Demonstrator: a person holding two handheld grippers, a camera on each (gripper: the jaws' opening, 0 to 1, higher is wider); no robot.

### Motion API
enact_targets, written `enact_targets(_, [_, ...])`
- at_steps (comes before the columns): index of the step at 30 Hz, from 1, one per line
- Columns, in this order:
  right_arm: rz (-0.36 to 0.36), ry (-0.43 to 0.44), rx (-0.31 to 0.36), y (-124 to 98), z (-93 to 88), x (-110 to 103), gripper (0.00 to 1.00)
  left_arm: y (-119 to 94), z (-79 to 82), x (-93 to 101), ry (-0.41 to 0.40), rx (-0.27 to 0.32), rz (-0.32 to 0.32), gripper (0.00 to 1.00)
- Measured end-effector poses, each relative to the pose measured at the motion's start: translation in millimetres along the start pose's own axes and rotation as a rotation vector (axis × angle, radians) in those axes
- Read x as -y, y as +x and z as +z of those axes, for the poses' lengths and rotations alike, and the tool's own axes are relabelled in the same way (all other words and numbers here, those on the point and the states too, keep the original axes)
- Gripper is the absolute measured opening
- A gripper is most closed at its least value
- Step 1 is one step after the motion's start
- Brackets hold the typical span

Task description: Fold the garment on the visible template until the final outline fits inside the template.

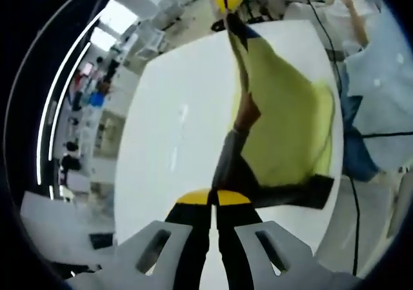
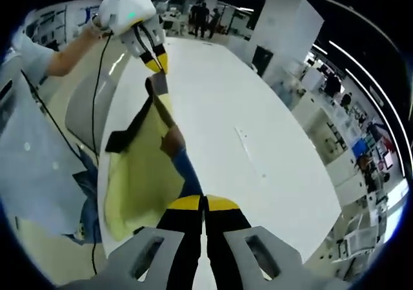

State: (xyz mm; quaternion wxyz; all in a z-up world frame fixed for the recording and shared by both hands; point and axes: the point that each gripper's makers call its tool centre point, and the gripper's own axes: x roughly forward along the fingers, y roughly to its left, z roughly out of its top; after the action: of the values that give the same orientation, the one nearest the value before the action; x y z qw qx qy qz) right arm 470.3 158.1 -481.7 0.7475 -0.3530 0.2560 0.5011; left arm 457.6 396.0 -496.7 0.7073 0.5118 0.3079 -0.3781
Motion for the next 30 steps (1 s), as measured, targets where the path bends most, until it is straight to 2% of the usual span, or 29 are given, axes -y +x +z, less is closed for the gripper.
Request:
enact_targets(15, [-0.016, 0.048, 0.000, 31.6, -14.2, 14.8, 0.01, 39.3, -11.2, -10.9, -0.100, 0.005, -0.027, 0.00])
enact_targets(24, [-0.068, 0.084, -0.003, 58.2, -23.8, 34.6, 0.01, 70.1, -18.9, -26.8, -0.198, 0.019, -0.009, 0.00])
enact_targets(30, [-0.081, 0.106, -0.017, 76.2, -33.0, 43.4, 0.01, 89.7, -24.0, -29.7, -0.228, 0.028, -0.012, 0.00])
